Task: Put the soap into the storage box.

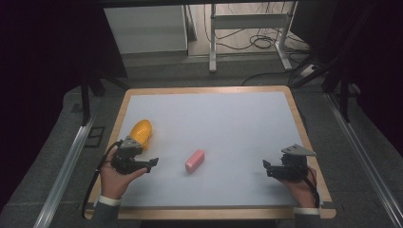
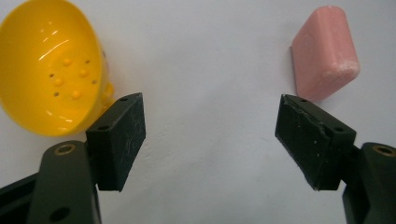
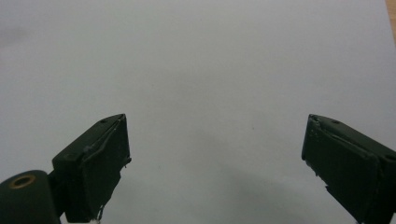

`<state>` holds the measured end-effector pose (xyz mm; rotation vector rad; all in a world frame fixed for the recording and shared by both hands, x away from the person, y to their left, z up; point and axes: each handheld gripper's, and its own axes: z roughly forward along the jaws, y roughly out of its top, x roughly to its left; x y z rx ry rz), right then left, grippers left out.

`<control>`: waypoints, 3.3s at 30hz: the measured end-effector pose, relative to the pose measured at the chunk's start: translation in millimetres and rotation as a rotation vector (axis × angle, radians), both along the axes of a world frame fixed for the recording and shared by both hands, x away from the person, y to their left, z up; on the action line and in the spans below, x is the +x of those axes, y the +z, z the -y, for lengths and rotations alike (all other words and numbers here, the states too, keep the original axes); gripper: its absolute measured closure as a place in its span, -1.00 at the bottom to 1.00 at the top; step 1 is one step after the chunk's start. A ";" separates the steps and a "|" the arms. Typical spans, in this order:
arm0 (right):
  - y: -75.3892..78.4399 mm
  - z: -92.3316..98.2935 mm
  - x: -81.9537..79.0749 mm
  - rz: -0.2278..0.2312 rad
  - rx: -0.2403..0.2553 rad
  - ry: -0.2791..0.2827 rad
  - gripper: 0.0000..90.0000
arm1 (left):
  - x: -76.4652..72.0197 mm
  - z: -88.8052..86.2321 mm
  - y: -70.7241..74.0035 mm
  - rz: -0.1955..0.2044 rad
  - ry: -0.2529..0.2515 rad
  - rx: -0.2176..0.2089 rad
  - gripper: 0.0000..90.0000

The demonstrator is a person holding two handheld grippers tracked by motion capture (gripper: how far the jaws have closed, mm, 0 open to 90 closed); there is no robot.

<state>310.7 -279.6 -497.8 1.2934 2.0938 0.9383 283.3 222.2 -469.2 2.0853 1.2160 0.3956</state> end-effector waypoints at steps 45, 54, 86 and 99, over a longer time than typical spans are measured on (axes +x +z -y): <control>0.9 -1.0 -0.5 0.022 -0.011 0.011 -0.80 | 19.7 66.9 19.8 -0.011 -0.150 0.068 -0.46; 0.1 -0.4 -0.1 0.020 -0.015 0.009 -0.80 | 24.2 80.4 19.2 -0.020 -0.177 0.087 -0.46; -3.2 0.4 1.7 0.015 -0.028 -0.003 -0.79 | 43.4 118.9 -4.2 -0.103 -0.228 0.084 -0.47; -4.6 0.5 2.4 0.014 -0.031 -0.006 -0.80 | 53.0 125.9 -14.8 -0.156 -0.225 0.095 -0.38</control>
